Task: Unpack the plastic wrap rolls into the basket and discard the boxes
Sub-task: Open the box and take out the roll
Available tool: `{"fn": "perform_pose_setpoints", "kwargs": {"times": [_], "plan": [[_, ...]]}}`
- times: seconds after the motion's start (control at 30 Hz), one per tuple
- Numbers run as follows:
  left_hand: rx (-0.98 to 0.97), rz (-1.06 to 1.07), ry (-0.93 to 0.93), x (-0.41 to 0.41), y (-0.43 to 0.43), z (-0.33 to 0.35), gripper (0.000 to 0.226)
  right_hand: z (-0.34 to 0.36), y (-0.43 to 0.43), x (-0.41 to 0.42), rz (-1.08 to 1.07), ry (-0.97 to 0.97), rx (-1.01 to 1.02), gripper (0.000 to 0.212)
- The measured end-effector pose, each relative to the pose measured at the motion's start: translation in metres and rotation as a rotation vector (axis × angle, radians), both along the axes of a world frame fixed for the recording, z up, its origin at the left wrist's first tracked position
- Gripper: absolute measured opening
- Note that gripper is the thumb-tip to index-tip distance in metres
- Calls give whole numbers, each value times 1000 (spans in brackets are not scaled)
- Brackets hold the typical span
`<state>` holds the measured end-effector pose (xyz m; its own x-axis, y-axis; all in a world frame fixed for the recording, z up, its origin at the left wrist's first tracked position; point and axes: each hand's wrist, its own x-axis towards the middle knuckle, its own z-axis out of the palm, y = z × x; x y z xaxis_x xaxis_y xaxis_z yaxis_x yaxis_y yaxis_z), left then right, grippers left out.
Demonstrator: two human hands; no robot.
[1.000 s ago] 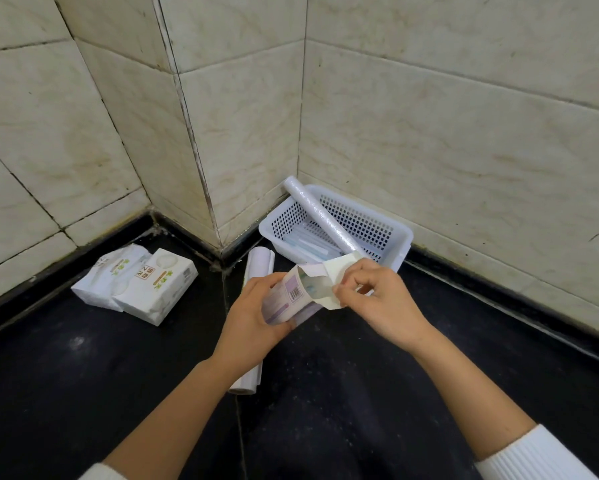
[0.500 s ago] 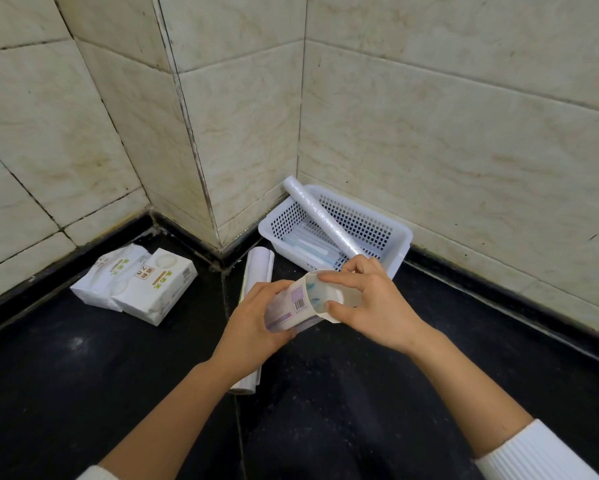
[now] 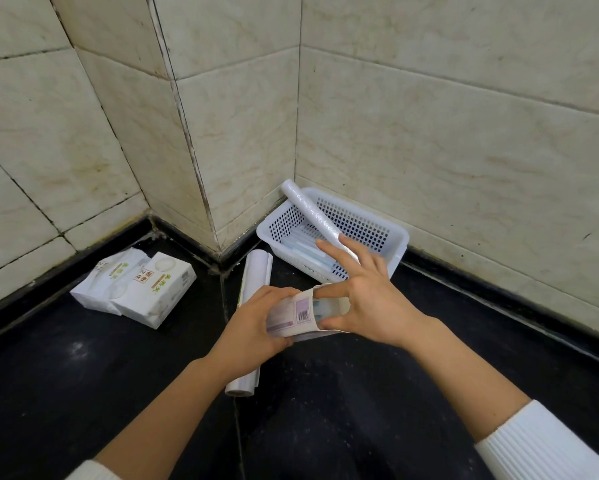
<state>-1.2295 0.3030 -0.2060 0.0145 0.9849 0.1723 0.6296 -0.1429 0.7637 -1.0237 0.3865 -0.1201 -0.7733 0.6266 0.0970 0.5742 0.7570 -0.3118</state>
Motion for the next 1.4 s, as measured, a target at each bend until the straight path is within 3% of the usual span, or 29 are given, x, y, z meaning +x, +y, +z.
{"fn": "perform_pose_setpoints", "kwargs": {"times": [0.2,0.37,0.43,0.5,0.63,0.7,0.8,0.87,1.0,1.13,1.27,1.4], "plan": [[29,-26,25,6,2,8,71,-10,-3,-1,-25,-121,25,20],[72,17,34,4,5,13,71,-4,6,25,-86,81,-103,5],[88,36,65,2,6,13,70,1,11,41,-117,94,-170,17],[99,53,112,0,6,14,71,3,14,57,-149,133,-291,4],[184,13,298,8,11,20,65,7,9,73,-112,91,-755,34],[245,-34,399,17,14,26,63,8,6,73,-118,41,-866,40],[311,-76,487,32,19,34,64,-3,5,64,-324,13,-708,64],[341,-84,521,41,23,37,65,-12,1,57,-369,-10,-659,67],[351,-108,543,56,26,33,66,-30,-5,57,-373,-115,-665,38],[269,-81,475,56,25,22,66,-26,-1,83,-363,-208,-598,26],[158,19,312,49,25,7,68,-15,6,126,-401,51,-695,12],[92,-55,263,62,21,-5,67,-14,11,152,-549,385,-770,6]]}}
